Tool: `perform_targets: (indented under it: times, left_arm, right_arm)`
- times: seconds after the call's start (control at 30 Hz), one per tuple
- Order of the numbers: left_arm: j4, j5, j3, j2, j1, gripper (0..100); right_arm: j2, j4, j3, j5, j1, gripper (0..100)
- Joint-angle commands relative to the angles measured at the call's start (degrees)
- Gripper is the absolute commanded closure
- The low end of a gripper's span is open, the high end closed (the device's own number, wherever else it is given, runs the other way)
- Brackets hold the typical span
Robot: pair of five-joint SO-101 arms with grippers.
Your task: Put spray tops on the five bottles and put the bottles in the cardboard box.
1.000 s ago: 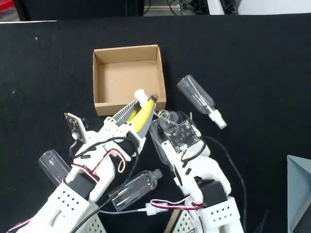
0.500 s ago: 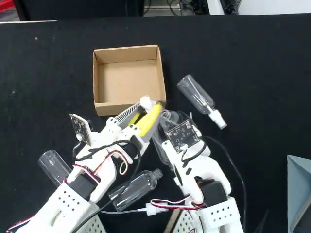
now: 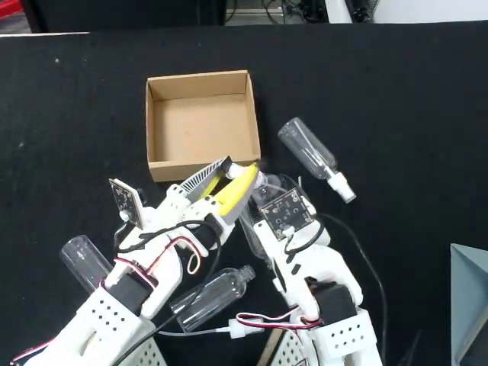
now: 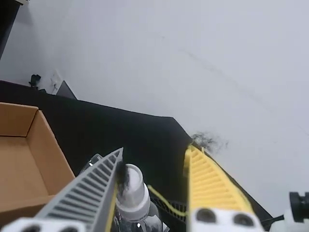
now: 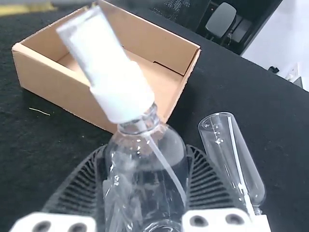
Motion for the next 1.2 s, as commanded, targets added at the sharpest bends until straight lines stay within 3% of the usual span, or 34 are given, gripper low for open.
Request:
perform_targets:
  times: [0.0, 0.2, 0.43, 0.7, 0.97, 1.17]
  left_arm:
    - [-1.32, 1.85, -1.19, -1.14, -0.04, 82]
    - [-1.41, 3.87, -1.45, -1.14, -1.89, 82]
    - [-1.41, 3.96, -2.07, -1.23, -1.89, 82]
    - [-1.41, 4.22, -3.03, -1.23, -4.62, 82]
    - [-1.41, 10.99, -6.11, -1.23, -11.74, 82]
    - [-1.41, 10.99, -6.37, -1.23, -13.41, 82]
  right_arm:
    - [-5.76, -1.93, -0.57, -0.53, -0.97, 93.0]
    - [-5.76, -2.02, -0.57, -0.62, -0.97, 93.2]
    - [-5.76, -2.29, -0.75, -8.88, -0.97, 93.0]
    - [-5.76, -2.29, -0.75, -9.32, -0.97, 93.0]
    - [-5.76, -2.29, -0.75, -9.32, -0.97, 93.0]
    - [-5.76, -2.29, -0.75, -9.41, -0.97, 93.0]
